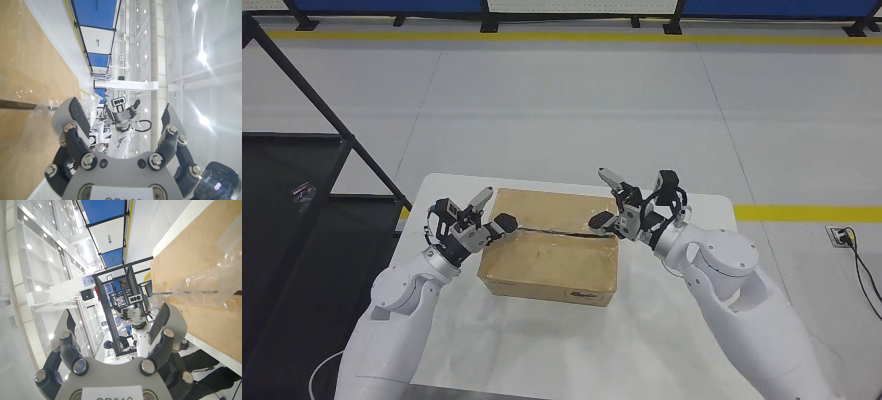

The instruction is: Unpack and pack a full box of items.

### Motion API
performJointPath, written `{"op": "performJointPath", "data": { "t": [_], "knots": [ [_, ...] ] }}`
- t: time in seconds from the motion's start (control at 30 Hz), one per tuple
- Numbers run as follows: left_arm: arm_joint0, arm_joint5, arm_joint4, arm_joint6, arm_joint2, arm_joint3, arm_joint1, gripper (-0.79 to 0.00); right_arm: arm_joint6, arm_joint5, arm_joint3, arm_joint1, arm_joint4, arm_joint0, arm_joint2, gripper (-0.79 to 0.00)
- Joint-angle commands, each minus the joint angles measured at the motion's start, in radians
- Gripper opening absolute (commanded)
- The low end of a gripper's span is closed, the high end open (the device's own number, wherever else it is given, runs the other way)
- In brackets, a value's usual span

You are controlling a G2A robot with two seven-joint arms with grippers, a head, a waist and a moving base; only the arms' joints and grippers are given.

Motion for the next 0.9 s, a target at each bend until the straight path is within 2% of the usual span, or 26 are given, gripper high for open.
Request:
{"op": "performJointPath", "data": {
  "t": [0.0,0.07,0.27,0.33,0.43,0.53,0.63,0.87],
  "knots": [
    [0.003,0.001,0.000,0.001,0.001,-0.003,0.000,0.000,0.000,0.000,0.000,0.000,0.000,0.000,0.000,0.000],
    [0.005,0.003,0.002,0.001,0.003,-0.006,0.000,0.000,0.005,-0.023,-0.007,0.000,-0.032,-0.011,-0.014,0.000],
    [0.006,0.006,0.003,0.003,0.004,-0.012,0.001,0.000,0.012,-0.134,0.008,-0.008,-0.286,0.024,-0.113,0.000],
    [0.009,0.006,0.005,0.004,0.001,-0.015,0.002,0.000,-0.004,-0.141,0.023,-0.015,-0.305,0.040,-0.133,0.000],
    [0.017,0.007,0.007,0.004,-0.006,-0.019,0.005,0.000,-0.147,-0.052,0.061,-0.037,-0.348,0.085,-0.176,0.000],
    [0.029,0.004,0.006,0.008,-0.016,-0.023,0.007,0.000,-0.088,0.036,0.120,-0.059,-0.283,0.143,-0.214,0.000],
    [0.040,0.001,-0.001,0.010,-0.025,-0.027,0.009,0.000,-0.032,0.056,0.195,-0.072,-0.251,0.190,-0.226,0.000],
    [0.044,0.006,0.001,0.009,-0.025,-0.034,0.010,0.000,-0.034,0.162,0.278,-0.094,-0.222,0.238,-0.241,0.000]
  ]
}}
